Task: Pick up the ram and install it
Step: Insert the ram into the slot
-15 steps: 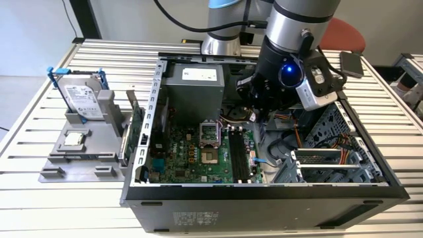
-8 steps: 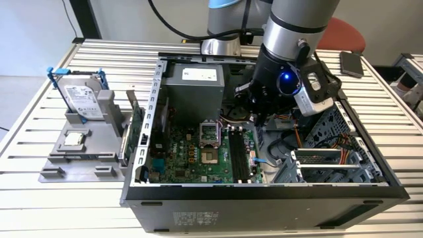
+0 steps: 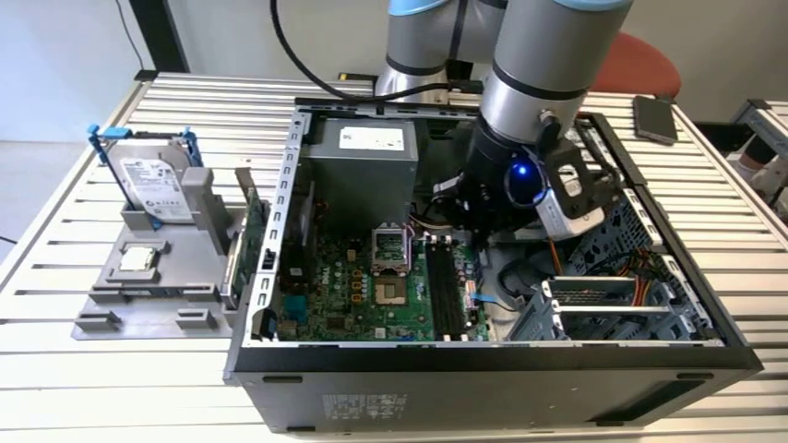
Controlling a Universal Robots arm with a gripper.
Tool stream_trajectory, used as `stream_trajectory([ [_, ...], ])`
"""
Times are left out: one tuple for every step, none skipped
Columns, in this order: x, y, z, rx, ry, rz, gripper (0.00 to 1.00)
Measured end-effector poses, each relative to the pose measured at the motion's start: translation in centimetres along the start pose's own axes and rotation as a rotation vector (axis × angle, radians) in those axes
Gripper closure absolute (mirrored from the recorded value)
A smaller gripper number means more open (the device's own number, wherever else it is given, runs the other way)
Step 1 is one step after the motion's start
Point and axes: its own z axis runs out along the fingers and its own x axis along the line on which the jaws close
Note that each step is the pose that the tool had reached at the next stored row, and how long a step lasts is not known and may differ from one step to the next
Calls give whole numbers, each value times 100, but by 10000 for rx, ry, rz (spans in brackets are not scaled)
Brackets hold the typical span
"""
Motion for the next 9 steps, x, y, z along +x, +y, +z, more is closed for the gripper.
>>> stream_trajectory([
  [-1, -25, 19, -2, 0, 1, 100],
  [-2, -56, 37, -3, -1, 1, 100],
  [-4, -86, 54, -2, -1, 1, 100],
  [-5, -115, 71, -2, -1, 1, 100],
  [-5, -139, 87, -1, -1, 0, 100],
  [-4, -156, 104, -2, -1, 1, 100],
  [-2, -161, 123, -6, -2, -1, 100],
  [2, -162, 141, -2, -1, -13, 100],
  [6, -164, 157, -2, 0, -28, 100],
])
